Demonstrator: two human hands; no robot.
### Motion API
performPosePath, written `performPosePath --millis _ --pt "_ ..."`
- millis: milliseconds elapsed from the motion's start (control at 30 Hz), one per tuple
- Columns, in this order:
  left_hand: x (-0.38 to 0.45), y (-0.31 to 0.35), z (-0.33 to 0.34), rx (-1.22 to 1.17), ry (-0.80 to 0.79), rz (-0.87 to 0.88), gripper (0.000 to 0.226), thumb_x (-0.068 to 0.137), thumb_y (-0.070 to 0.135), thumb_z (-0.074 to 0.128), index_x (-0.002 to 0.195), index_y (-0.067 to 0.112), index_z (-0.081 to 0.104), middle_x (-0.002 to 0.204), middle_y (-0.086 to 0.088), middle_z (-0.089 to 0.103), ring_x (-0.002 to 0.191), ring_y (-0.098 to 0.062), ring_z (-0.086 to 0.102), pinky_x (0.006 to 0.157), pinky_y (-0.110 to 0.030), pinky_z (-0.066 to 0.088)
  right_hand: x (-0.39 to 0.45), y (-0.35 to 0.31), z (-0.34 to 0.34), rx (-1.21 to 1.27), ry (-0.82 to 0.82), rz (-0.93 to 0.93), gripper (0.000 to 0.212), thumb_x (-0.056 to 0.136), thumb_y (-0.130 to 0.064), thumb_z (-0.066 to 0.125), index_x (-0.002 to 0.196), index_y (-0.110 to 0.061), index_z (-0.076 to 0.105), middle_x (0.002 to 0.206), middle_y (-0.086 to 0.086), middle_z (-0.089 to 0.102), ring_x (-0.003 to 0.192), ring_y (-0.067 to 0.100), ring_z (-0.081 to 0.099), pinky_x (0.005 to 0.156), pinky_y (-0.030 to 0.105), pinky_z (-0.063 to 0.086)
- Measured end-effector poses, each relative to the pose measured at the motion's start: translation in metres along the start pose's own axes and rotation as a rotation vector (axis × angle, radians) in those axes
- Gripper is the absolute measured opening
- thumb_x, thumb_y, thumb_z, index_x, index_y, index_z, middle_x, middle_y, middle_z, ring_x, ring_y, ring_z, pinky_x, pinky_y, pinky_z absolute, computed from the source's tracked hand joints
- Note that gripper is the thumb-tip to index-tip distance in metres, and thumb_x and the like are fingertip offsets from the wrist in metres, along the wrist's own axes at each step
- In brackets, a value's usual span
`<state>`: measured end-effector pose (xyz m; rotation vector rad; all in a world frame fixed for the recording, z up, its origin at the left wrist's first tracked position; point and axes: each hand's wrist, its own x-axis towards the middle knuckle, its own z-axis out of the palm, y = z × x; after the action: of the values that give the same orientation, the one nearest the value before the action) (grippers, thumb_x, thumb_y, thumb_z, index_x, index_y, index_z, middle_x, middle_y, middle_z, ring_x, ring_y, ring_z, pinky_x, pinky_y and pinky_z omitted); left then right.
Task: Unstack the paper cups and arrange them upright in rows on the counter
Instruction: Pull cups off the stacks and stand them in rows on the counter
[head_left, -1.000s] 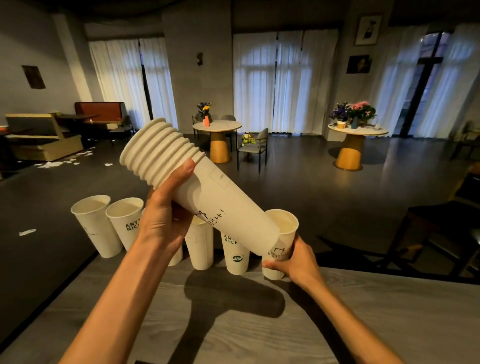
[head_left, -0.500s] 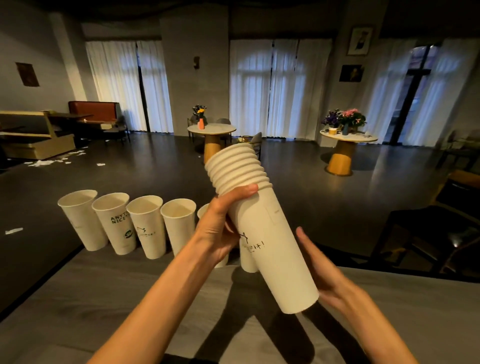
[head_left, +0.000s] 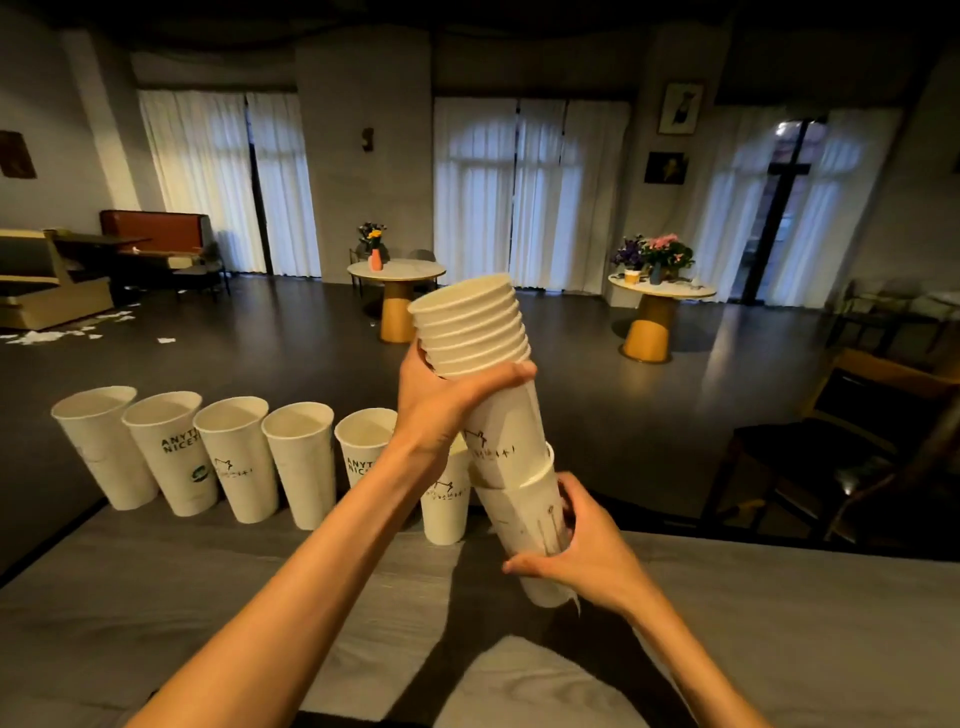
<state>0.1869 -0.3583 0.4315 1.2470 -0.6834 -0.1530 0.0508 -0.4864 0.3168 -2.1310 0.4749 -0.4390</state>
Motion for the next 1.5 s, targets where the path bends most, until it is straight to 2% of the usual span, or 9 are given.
performPosePath --millis 100,367,633,767,933,1033,1167,1400,1500 --pt "0.014 0.011 -0.005 -0.146 0.147 -0.026 0.086 0.047 0.035 0.099 0.124 0.016 0.065 0.108 0.0 0.076 0.099 -0.015 0.074 0.087 -0.046 0.062 0.012 0.027 0.01 0.011 0.092 0.071 0.1 0.048 -0.04 0.097 0.132 -0.036 0.044 0.115 -0.026 0.054 0.116 0.005 0.054 0.093 0.028 0.05" --pt "0.016 0.023 -0.031 -0.398 0.183 -0.074 0.063 0.058 0.025 0.09 0.117 0.021 0.067 0.096 0.002 0.077 0.084 -0.012 0.073 0.078 -0.035 0.061 0.056 0.046 0.031 0.232 0.119 0.185 0.094 0.043 -0.048 0.094 0.126 -0.043 0.05 0.125 -0.011 0.06 0.129 0.025 0.053 0.102 0.058 0.049" --pt "0.005 0.009 -0.031 -0.381 0.165 -0.116 0.088 0.046 0.039 0.09 0.126 0.013 0.064 0.099 -0.003 0.075 0.088 -0.015 0.071 0.077 -0.034 0.06 0.078 0.048 0.037 -0.018 0.185 0.228 0.102 0.052 -0.032 0.098 0.139 -0.018 0.047 0.135 0.005 0.061 0.128 0.025 0.055 0.101 0.048 0.051" --pt "-0.005 -0.002 -0.013 -0.376 0.114 -0.163 0.085 0.045 0.037 0.09 0.122 0.009 0.066 0.093 -0.002 0.076 0.081 -0.013 0.072 0.072 -0.029 0.059 0.091 0.093 0.04 0.159 0.114 0.297 0.109 0.039 -0.063 0.088 0.135 -0.037 0.044 0.136 0.009 0.059 0.125 0.028 0.057 0.101 0.053 0.051" --pt "-0.016 -0.013 0.008 -0.343 -0.051 -0.236 0.066 0.052 0.031 0.089 0.112 0.019 0.066 0.09 -0.001 0.076 0.083 -0.015 0.074 0.077 -0.036 0.061 0.042 0.062 -0.011 0.507 0.198 0.45 0.067 0.086 -0.005 0.071 0.144 -0.005 0.036 0.103 0.009 0.056 0.108 0.032 0.057 0.105 0.054 0.046" --pt "-0.022 -0.017 0.031 -0.461 -0.106 -0.377 0.07 0.051 0.028 0.089 0.117 0.013 0.068 0.093 -0.007 0.077 0.084 -0.02 0.074 0.077 -0.04 0.062 0.011 0.051 -0.045 0.667 0.143 0.466 0.049 0.084 -0.031 0.078 0.119 -0.003 0.061 0.111 0.017 0.067 0.105 0.034 0.065 0.101 0.055 0.049" --pt "-0.032 -0.027 0.069 -0.489 -0.161 -0.497 0.079 0.05 0.026 0.091 0.123 0.008 0.067 0.109 -0.017 0.076 0.094 -0.026 0.073 0.087 -0.047 0.062 -0.018 0.031 -0.08 1.117 -0.296 0.375 0.088 0.085 -0.07 0.057 0.135 0.001 0.056 0.121 0.03 0.06 0.102 0.039 0.066 0.088 0.047 0.057" --pt "-0.025 -0.036 0.096 -0.239 -0.167 -0.303 0.083 0.046 0.038 0.092 0.121 0.012 0.068 0.107 -0.009 0.078 0.101 -0.025 0.074 0.084 -0.041 0.062 -0.033 0.029 -0.09 0.648 -0.193 0.121 0.1 0.042 -0.058 0.093 0.126 -0.02 0.057 0.108 0.003 0.075 0.097 0.019 0.073 0.075 0.029 0.06" --pt "-0.021 -0.033 0.099 -0.126 -0.133 -0.198 0.086 0.041 0.041 0.094 0.12 0.017 0.068 0.108 -0.003 0.078 0.101 -0.018 0.074 0.086 -0.036 0.061 -0.026 0.045 -0.085 0.31 -0.027 0.106 0.087 0.05 -0.046 0.095 0.124 -0.043 0.05 0.119 -0.018 0.065 0.109 0.001 0.063 0.092 0.028 0.055"
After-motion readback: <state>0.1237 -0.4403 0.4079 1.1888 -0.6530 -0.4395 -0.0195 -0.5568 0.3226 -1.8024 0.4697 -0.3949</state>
